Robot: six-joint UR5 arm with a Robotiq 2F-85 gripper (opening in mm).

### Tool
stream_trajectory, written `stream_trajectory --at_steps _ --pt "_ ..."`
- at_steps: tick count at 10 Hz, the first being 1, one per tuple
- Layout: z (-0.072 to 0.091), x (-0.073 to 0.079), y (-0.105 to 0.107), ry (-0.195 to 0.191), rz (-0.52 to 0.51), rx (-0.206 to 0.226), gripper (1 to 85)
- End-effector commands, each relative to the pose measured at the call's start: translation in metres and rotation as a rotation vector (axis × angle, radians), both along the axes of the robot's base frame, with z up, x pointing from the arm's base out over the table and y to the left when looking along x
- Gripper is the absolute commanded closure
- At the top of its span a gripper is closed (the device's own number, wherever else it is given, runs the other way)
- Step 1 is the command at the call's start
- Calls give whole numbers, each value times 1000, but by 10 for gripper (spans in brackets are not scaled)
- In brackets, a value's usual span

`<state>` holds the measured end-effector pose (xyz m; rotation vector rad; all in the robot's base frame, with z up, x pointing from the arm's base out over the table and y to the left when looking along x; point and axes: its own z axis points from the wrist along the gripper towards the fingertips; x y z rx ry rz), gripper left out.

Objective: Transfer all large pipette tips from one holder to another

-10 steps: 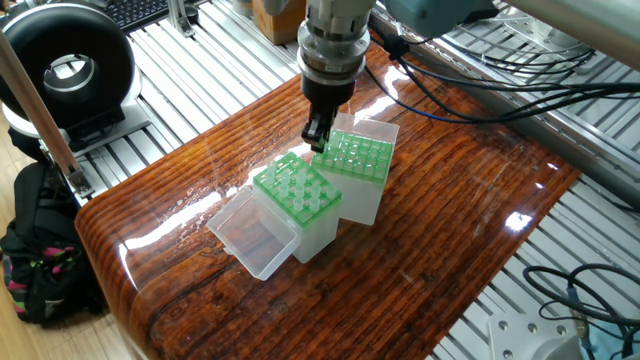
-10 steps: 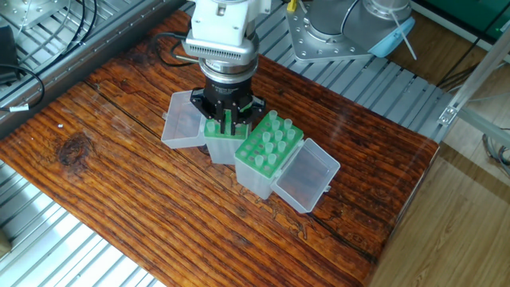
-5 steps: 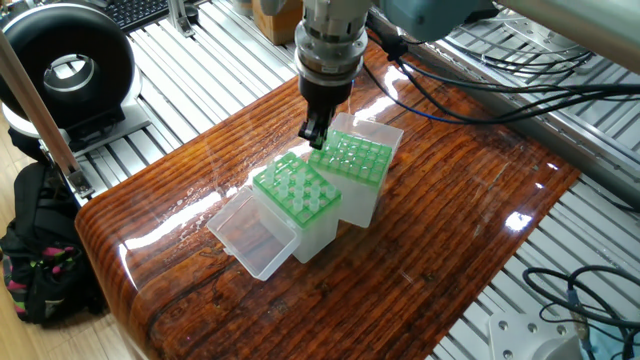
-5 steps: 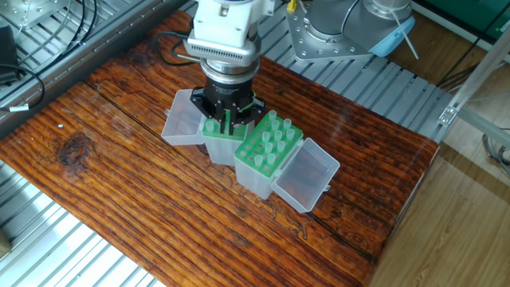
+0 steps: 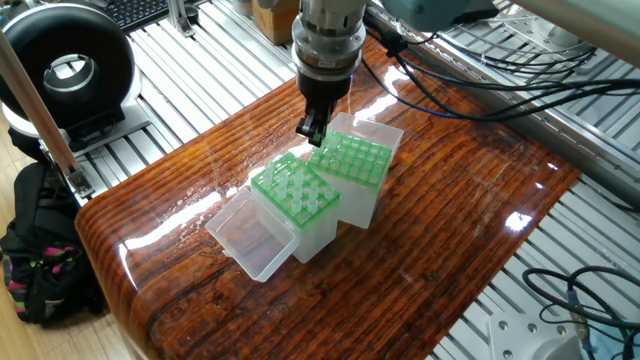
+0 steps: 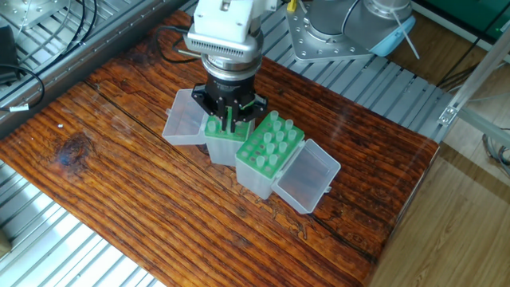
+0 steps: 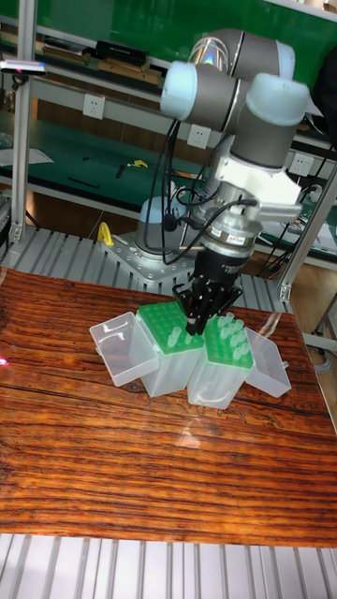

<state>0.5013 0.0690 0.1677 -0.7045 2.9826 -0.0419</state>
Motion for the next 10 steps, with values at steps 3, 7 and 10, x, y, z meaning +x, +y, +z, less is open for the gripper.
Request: stream_trajectory --at_steps 3,7,10 --pt "40 -8 6 8 -31 11 783" --pt "63 -16 9 18 -36 47 783" --pt "80 -24 8 25 -42 46 783"
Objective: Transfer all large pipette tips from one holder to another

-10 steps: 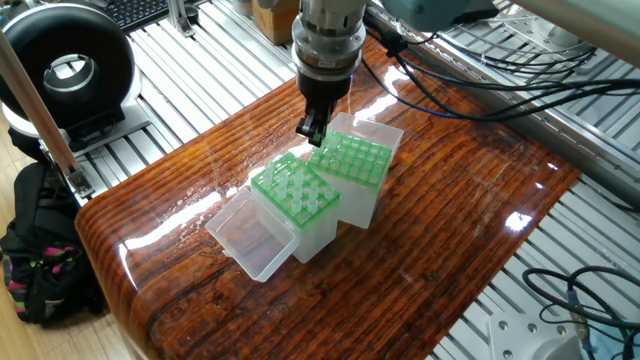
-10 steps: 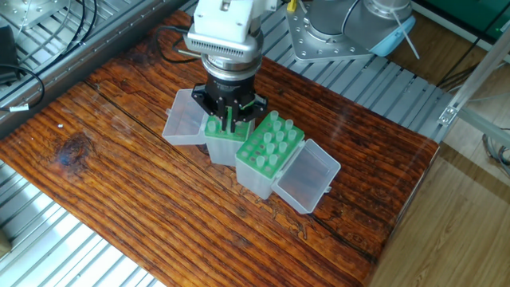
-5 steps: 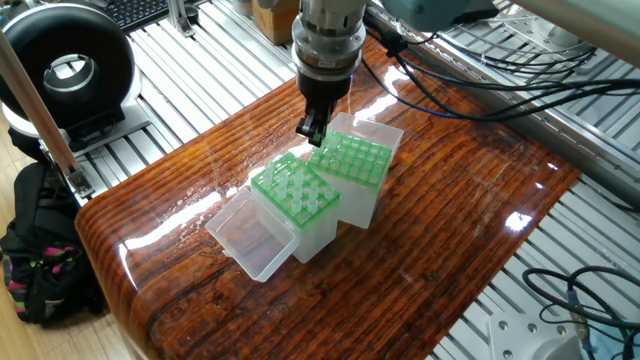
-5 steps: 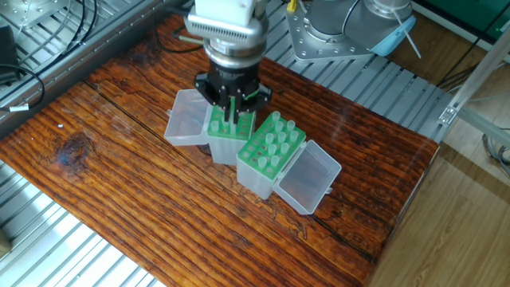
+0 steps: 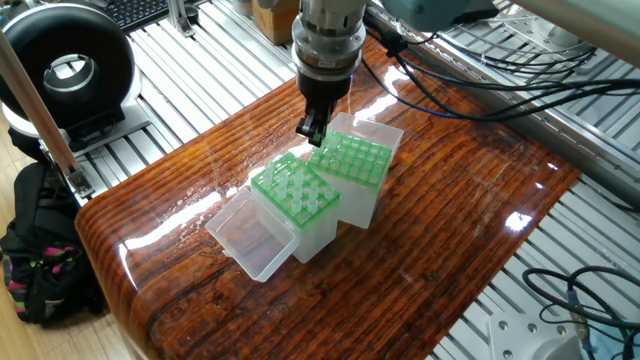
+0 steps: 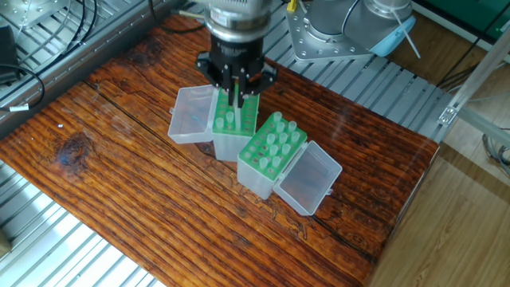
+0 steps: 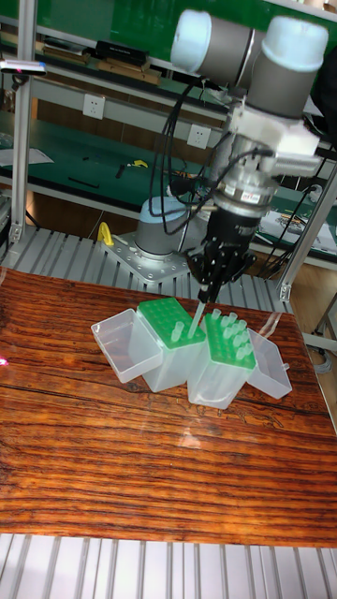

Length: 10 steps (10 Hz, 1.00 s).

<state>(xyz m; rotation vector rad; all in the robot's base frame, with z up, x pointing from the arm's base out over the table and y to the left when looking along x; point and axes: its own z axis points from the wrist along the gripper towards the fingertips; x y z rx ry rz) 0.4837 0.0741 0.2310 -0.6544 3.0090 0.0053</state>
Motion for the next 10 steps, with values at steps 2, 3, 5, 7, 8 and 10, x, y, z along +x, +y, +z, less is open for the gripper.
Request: stream_trajectory --at_steps 2,3,5,7,8,10 --pt "22 -11 4 8 -12 24 783" --pt "24 -13 4 11 -12 30 783" --pt "28 -15 5 15 -11 44 783" --pt "36 -20 6 26 -11 52 783" --pt "41 -24 5 31 -11 56 783" --pt "49 -30 3 40 -2 66 783"
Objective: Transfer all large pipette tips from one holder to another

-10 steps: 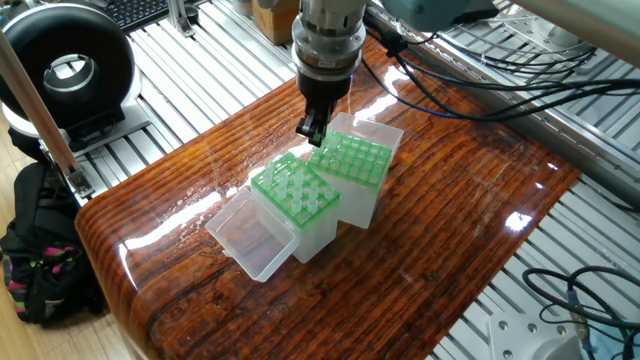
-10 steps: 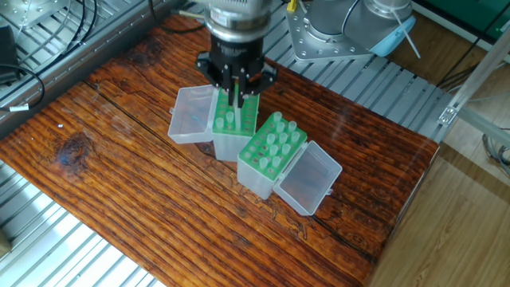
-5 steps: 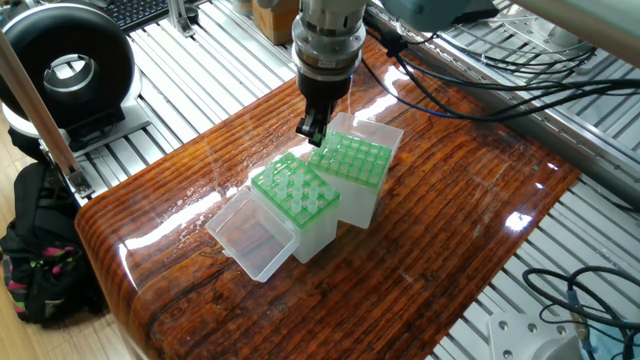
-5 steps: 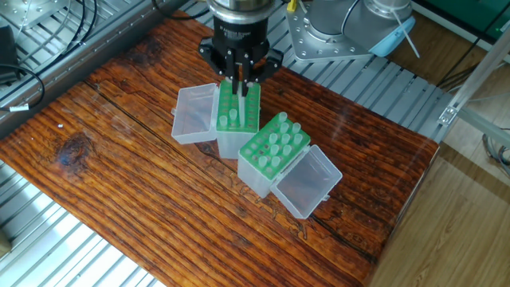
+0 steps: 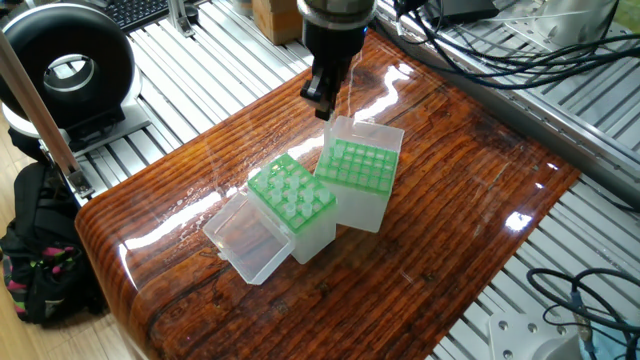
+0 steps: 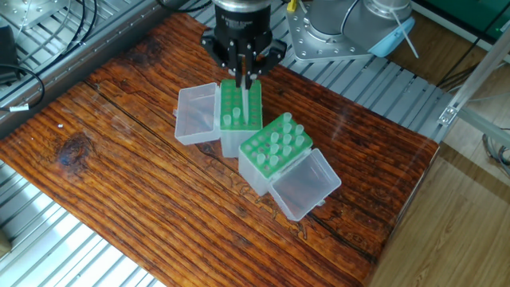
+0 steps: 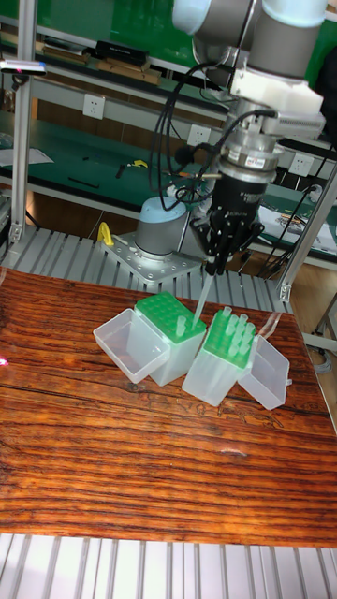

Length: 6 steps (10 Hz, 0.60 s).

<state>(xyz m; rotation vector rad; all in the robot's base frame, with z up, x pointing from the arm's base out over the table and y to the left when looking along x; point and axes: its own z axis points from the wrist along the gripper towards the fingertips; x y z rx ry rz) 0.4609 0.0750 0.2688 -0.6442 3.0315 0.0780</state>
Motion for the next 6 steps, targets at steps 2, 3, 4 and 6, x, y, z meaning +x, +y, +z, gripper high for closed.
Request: stream_trajectory --at_steps 2,3,4,6 --pt "18 -13 1 15 7 31 783" --pt "22 -17 2 18 6 36 783" --pt "27 -21 5 21 -8 44 783" --pt "35 -19 13 -1 -58 59 783"
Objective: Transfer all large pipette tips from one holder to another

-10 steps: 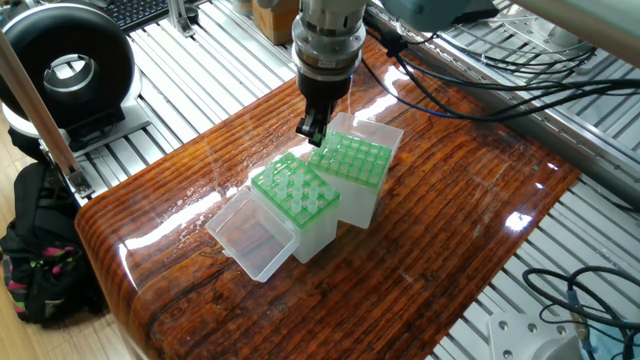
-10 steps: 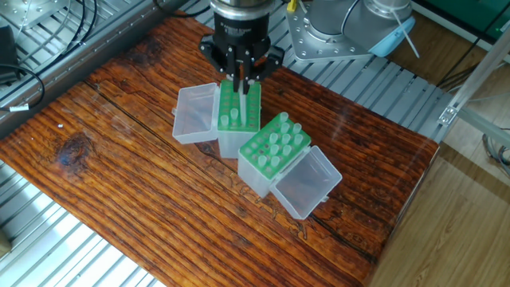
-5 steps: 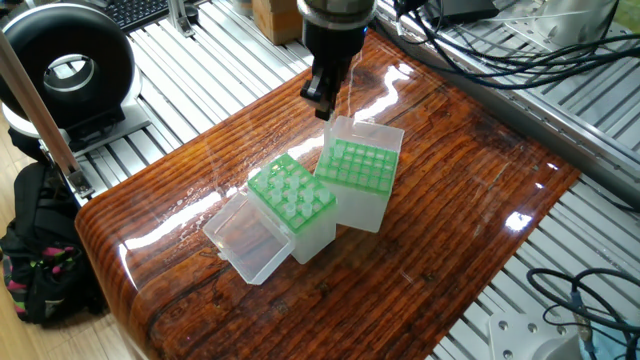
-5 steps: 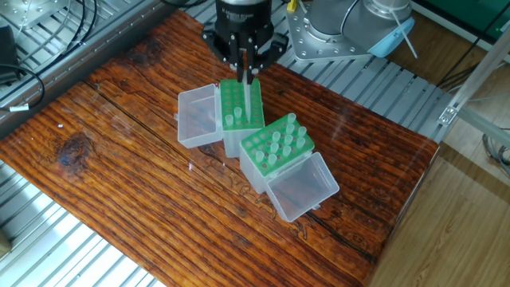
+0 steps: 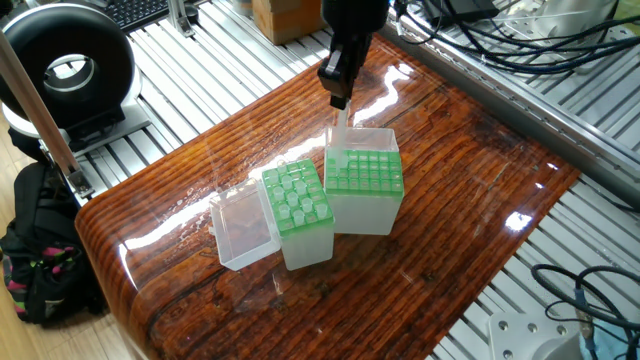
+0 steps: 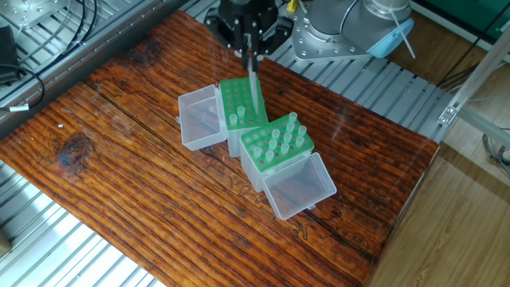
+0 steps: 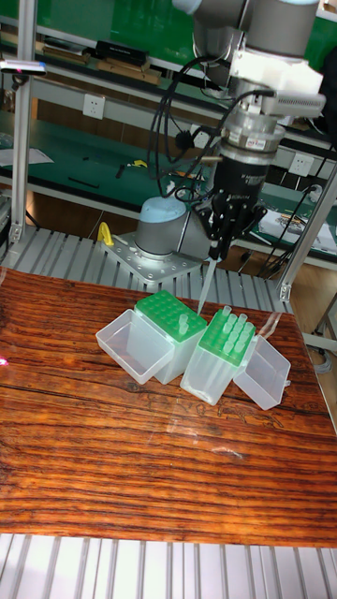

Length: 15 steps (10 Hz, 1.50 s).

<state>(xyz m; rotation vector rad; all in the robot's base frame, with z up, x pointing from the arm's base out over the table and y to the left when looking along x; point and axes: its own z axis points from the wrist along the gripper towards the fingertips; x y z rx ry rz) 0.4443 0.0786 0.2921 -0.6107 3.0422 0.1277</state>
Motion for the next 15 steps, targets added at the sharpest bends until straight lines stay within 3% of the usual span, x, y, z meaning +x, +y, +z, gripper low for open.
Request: stream_trajectory --at_steps 1,5,9,13,15 --pt "13 4 12 -36 -59 36 783" --pt "15 26 22 -102 -94 48 783" --pt "2 51 34 -129 -116 66 783" --pt "-7 60 38 -139 -123 46 783" --pt "-9 55 39 -117 -115 42 783"
